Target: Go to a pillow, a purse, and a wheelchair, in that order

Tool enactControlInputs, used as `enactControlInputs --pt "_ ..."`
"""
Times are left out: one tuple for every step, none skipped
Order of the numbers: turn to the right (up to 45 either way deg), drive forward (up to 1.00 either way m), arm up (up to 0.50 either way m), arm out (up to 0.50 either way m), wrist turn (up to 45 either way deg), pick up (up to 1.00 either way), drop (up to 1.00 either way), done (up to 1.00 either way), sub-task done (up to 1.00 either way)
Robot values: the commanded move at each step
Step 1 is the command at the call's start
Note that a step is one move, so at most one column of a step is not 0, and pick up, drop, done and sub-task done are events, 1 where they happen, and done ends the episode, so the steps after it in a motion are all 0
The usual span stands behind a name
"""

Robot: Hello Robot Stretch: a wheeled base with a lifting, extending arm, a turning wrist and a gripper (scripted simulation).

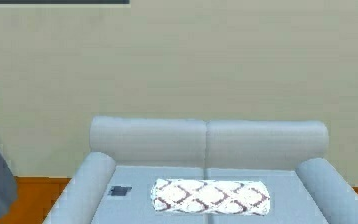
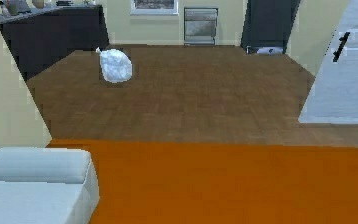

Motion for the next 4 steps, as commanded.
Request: enactControlInputs --pt "-45.0 0.0 0.0 0.0 0.0 0.0 0.0 0.0 0.0" --pt "-27.0 0.0 0.0 0.0 0.0 0.0 0.0 0.0 0.0" --pt "0.0 0.8 0.0 0.0 0.0 0.0 0.0 0.0 0.0" --pt "27.0 0.0 0.0 0.0 0.0 0.0 0.0 0.0 0.0"
